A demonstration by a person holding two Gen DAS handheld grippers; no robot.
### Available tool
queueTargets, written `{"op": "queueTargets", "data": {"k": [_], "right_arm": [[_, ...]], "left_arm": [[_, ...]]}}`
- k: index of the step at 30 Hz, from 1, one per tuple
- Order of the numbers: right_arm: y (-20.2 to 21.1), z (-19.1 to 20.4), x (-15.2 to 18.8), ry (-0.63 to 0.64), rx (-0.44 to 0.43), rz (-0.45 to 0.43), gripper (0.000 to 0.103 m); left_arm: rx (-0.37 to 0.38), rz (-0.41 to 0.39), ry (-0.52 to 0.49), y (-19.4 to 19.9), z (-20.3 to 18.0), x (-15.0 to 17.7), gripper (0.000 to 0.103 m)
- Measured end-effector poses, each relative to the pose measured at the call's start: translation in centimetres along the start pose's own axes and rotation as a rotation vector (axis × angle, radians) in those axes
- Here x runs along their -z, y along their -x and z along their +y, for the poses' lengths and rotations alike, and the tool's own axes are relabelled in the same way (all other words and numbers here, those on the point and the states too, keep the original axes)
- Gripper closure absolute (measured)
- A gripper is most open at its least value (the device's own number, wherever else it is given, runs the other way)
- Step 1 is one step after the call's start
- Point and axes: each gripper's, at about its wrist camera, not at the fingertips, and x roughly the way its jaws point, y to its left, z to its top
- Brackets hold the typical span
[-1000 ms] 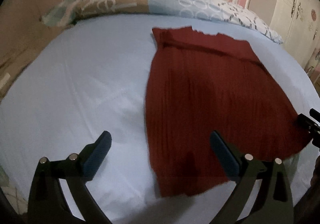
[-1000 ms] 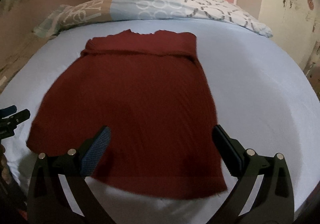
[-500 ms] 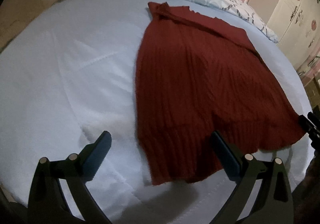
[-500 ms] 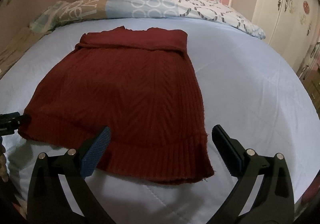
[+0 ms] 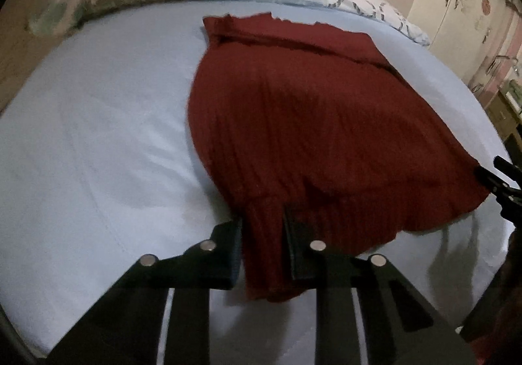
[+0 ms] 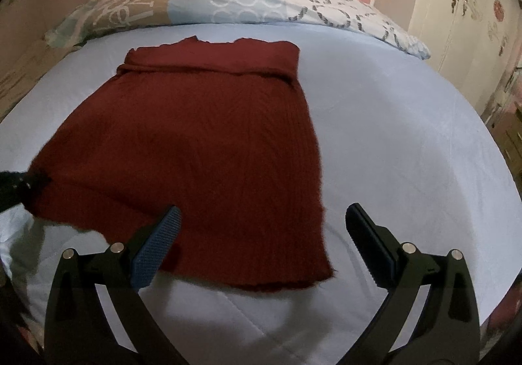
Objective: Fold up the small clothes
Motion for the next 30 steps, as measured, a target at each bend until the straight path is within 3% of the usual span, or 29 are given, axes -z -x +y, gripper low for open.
{"op": "queueTargets", "data": {"k": [10, 19, 23, 26, 28, 30], "right_arm": [[-1.0, -3.8, 2.0, -0.135, -0.031, 0.083, 0.003], [-3.7, -4.4, 2.4, -0.23, -0.141, 0.155, 0.003], [-3.9, -3.5, 2.3, -0.196, -0.15, 0.16, 0.012], [-4.3, -2.8, 2.4, -0.162, -0.144, 0.176, 0.019], [-4.4, -2.3, 2.4, -0.135, -0.135, 0.172, 0.022], [-4.5, -2.1, 2.3, -0.121, -0.14, 0.178, 0.03]], "left_arm": [[-0.04, -0.003, -0.044, 0.2, -0.7, -0.2, 0.081], [-0.048, 0.026, -0.045, -0.6, -0.7, 0.1, 0.078], [-0.057, 0.037, -0.046, -1.1, -0.7, 0.3, 0.073], [-0.056, 0.05, -0.042, -1.6, -0.7, 0.4, 0.066], [-0.065, 0.049, -0.038, -1.8, -0.7, 0.5, 0.048], [-0.079, 0.052, -0.026, -2.1, -0.4, 0.6, 0.04]]}}
